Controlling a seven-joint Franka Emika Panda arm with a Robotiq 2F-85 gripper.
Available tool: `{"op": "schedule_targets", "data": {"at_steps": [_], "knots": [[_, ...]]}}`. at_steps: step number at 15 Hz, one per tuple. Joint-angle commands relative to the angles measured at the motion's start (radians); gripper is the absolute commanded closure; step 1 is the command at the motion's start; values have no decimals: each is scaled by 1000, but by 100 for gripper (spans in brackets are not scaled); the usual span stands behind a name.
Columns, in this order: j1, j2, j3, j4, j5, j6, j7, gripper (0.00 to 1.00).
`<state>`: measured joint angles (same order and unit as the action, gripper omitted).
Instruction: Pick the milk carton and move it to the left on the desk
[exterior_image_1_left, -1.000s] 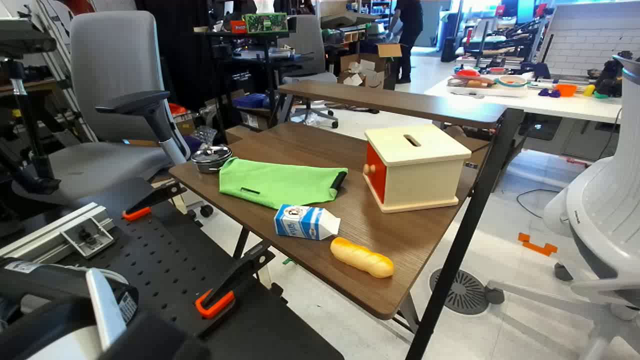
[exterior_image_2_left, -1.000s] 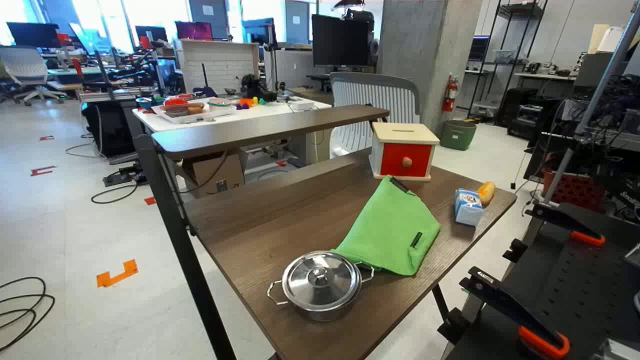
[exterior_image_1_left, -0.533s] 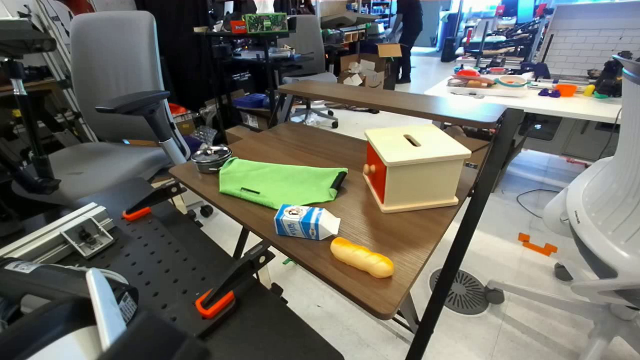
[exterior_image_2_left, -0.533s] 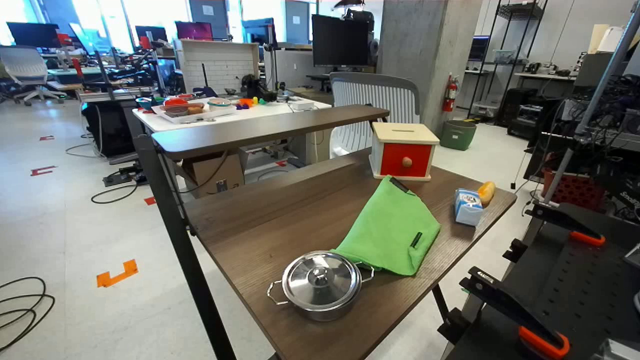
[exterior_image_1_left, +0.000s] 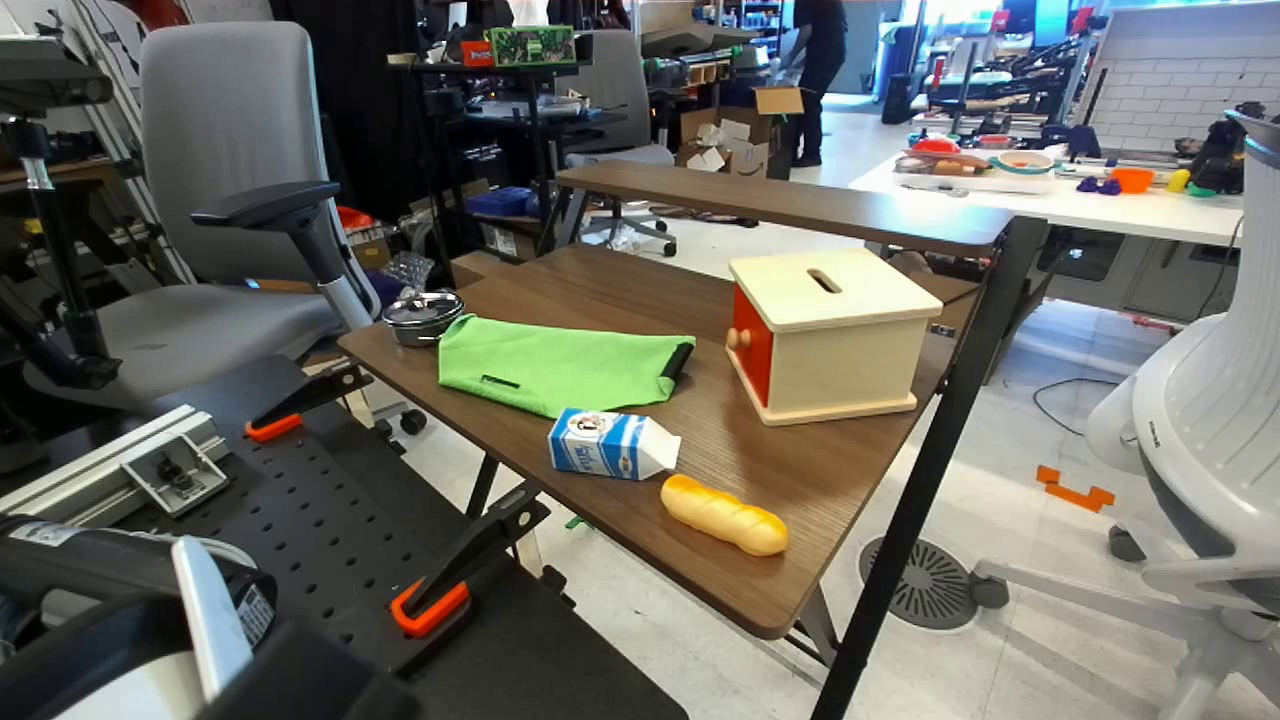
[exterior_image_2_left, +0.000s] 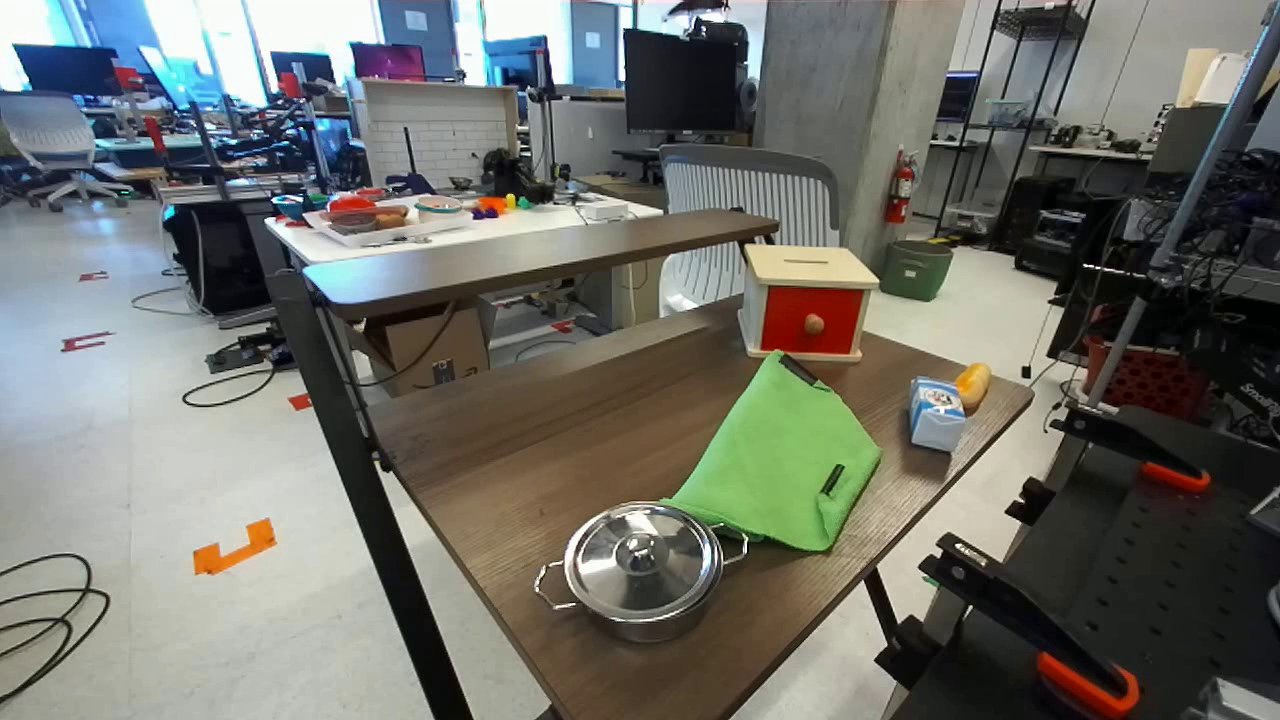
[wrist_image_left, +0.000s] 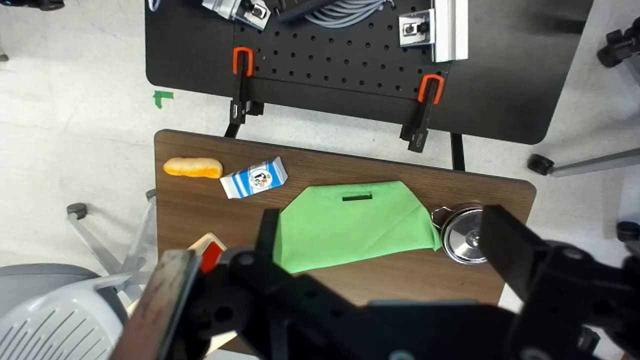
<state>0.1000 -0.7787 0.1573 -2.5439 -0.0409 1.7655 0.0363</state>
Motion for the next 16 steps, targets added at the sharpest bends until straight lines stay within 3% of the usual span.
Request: {"op": "schedule_targets", "data": {"at_steps": [1, 6, 16], "knots": [[-10, 21, 12, -22, -17, 75, 62, 0], [-52, 137, 8, -26, -18, 220, 155, 0], [-163, 574, -14, 78, -59, 420, 393, 0]]}}
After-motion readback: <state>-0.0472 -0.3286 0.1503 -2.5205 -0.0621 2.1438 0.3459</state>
